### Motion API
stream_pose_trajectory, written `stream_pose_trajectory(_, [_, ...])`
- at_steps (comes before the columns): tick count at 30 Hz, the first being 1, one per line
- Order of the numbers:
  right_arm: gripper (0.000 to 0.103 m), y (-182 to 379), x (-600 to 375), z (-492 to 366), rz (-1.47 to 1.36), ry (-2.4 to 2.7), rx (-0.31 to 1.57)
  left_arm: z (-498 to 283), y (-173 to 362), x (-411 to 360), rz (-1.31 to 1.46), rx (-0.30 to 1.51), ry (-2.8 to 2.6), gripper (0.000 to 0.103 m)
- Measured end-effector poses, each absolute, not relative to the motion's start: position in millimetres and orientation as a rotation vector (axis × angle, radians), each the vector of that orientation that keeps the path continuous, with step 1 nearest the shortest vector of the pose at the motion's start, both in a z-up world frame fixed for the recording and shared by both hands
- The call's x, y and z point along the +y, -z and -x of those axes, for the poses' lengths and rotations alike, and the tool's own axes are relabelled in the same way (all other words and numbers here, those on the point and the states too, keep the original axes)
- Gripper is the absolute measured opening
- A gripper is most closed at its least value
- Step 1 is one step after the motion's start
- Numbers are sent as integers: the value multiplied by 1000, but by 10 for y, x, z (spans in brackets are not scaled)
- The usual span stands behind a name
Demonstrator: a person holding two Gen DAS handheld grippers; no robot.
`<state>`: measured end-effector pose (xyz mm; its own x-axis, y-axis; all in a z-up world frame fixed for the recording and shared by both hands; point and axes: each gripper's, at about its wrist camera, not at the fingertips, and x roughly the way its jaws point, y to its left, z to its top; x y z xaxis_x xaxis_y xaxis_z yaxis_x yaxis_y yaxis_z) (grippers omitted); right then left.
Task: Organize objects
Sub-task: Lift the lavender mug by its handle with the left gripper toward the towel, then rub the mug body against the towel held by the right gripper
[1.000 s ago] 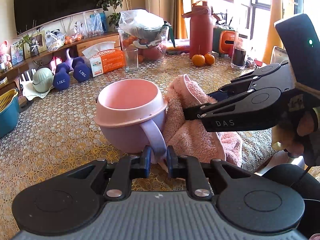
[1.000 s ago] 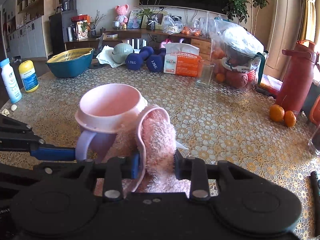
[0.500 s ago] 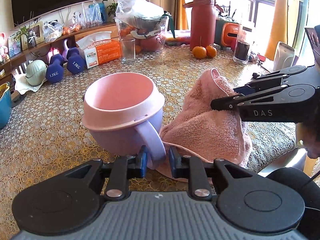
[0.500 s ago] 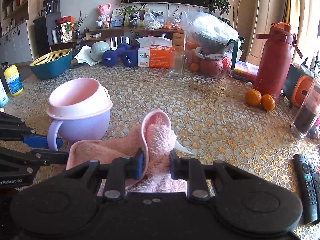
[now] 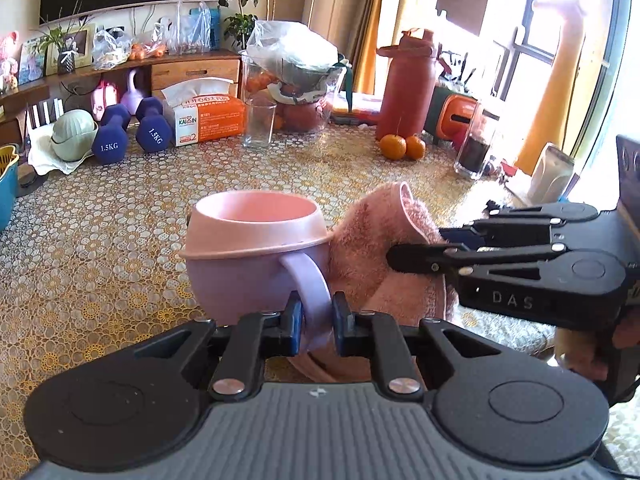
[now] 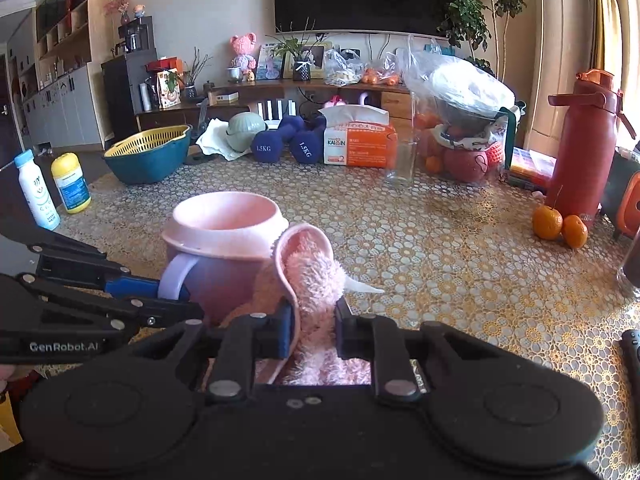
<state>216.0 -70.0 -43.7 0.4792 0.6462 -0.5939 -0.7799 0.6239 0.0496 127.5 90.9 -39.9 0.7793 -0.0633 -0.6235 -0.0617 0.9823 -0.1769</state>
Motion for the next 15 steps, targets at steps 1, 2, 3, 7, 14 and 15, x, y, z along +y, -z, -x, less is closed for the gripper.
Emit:
stream_pose_trajectory(1, [19,412,-704,-2141,234,-887,609,-1264,361,927,212,672,14,15])
stream_pose_trajectory(2, [19,384,-709,-2115,229,-899,603,-1252,334,941,229,670,25,15])
stream_pose_trajectory(3, [19,355,-711,-2089,221,-912,599,-1237,313,950,245,668,33,14])
stream_pose_trajectory(7, [19,287,-630,-1963,211,-982,588,-1214,301,965,266,671,37,14])
stream_pose_trajectory(14, [19,485,-406,-1979,249,-939,618,-1194,307,1132,340,667,36,14])
stream_pose_trajectory(15, [19,530,-398,-2010,251,-922,627,-1193,306,1157,348,665,35,14])
